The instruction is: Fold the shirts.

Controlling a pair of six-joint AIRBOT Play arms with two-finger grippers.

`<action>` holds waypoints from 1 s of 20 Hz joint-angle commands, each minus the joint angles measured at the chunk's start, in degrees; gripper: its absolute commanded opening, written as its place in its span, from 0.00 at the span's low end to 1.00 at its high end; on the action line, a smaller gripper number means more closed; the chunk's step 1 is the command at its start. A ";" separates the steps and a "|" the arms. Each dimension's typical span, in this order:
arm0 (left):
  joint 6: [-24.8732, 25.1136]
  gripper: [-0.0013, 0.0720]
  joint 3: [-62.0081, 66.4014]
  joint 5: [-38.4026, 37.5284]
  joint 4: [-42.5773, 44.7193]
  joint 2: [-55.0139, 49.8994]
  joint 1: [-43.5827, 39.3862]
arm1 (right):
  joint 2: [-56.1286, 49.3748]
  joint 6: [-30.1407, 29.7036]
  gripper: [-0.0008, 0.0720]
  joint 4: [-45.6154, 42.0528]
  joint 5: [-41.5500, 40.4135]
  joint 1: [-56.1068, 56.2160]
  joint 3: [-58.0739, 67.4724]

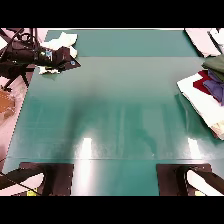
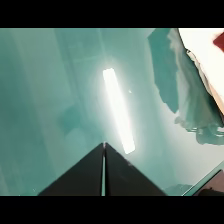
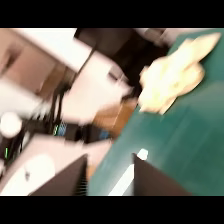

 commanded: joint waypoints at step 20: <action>0.02 0.05 0.04 0.07 -0.13 0.02 0.04 | 7.41 -10.54 0.04 -12.11 -16.98 28.70 -18.62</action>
